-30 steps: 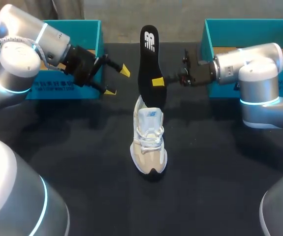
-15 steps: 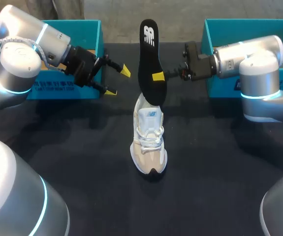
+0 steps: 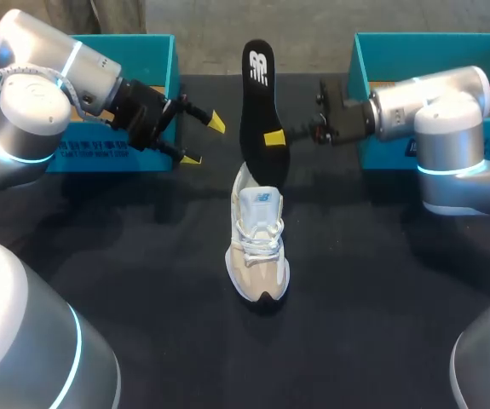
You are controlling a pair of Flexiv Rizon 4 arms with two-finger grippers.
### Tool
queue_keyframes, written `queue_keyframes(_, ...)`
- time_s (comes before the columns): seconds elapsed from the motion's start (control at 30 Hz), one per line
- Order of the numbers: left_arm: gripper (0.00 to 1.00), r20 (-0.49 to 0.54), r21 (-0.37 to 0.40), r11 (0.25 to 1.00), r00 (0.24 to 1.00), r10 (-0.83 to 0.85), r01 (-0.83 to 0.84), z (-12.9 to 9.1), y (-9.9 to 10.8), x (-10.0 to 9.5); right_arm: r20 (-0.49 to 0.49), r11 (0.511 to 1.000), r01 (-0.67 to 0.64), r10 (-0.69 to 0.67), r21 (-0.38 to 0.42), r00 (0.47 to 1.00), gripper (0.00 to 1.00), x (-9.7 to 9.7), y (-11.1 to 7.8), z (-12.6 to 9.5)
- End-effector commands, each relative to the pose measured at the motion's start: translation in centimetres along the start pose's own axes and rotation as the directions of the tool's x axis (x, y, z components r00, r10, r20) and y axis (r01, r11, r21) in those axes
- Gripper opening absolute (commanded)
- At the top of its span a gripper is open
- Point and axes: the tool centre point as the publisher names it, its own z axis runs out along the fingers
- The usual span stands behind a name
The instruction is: Take the shoe out of the shoebox, open the shoe tongue, remove and reinsert the insole, then place the shoe into the shoebox
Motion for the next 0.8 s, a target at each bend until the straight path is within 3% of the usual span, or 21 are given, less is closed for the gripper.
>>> queue_keyframes(0.03,1.00,-0.002,0.000,1.000,1.000,0.002,-0.002,0.1,0.0,0.0,0.010,1.000,-0.002,0.003,-0.008,1.000,0.00,0.3,-0.4,0.2)
queue_keyframes(0.47,1.00,-0.003,0.004,1.000,1.000,0.000,0.000,0.1,-0.1,0.3,0.011,1.000,-0.017,0.017,-0.017,1.000,0.00,0.7,-0.9,0.5)
queue_keyframes(0.8,1.00,0.002,0.002,1.000,1.000,0.000,0.000,0.0,-0.2,0.3,0.010,1.000,-0.009,0.009,-0.023,1.000,0.00,0.7,0.5,0.8)
